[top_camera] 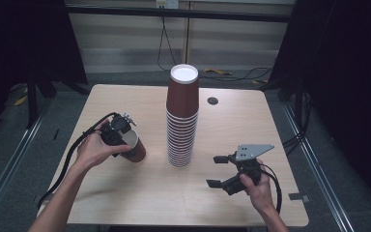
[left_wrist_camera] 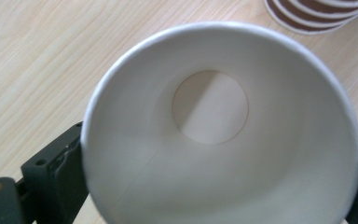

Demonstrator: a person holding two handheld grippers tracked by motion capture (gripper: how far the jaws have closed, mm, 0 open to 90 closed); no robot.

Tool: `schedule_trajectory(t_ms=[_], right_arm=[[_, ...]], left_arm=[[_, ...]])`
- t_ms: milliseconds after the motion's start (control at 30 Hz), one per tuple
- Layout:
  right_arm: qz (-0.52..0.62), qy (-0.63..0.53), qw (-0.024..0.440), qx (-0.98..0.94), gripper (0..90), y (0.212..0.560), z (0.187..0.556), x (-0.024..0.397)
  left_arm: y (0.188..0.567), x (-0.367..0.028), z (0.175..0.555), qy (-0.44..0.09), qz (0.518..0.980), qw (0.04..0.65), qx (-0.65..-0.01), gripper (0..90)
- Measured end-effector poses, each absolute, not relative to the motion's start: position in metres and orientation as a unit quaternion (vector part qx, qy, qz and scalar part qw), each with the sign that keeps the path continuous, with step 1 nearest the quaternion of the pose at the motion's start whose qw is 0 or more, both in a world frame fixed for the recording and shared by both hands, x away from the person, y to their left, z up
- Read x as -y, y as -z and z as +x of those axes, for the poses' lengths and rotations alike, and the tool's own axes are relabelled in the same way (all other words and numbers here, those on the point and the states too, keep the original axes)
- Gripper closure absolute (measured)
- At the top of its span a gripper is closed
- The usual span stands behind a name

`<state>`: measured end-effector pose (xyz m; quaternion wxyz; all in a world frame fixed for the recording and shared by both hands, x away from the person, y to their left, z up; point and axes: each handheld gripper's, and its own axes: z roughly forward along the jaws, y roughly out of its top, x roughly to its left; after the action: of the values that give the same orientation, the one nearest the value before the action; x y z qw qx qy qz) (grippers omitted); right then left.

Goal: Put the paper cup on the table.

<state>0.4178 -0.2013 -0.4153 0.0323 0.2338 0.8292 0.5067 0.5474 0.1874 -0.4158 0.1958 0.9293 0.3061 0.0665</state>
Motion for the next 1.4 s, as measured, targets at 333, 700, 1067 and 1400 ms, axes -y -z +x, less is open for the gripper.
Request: schedule_trajectory(t_ms=[333, 700, 1067, 1400], right_arm=[[0.234, -0.506, 0.031, -0.829, 13.5, 0.416, 0.418, 0.201], [0.235, -0.504, 0.030, -0.831, 13.5, 0.417, 0.418, 0.201], [0.235, -0.507, 0.031, -0.829, 13.4, 0.417, 0.417, 0.201], [0.236, -0.505, 0.031, -0.830, 13.5, 0.417, 0.417, 0.201]], left_arm=[[0.431, -0.192, 0.547, -0.059, 0.912, 0.254, -0.317, 4.6], [0.453, -0.196, 0.542, -0.068, 0.902, 0.303, -0.302, 12.8], [0.463, -0.204, 0.536, -0.069, 0.890, 0.330, -0.307, 14.7], [0.471, -0.220, 0.534, -0.058, 0.883, 0.341, -0.318, 15.5]])
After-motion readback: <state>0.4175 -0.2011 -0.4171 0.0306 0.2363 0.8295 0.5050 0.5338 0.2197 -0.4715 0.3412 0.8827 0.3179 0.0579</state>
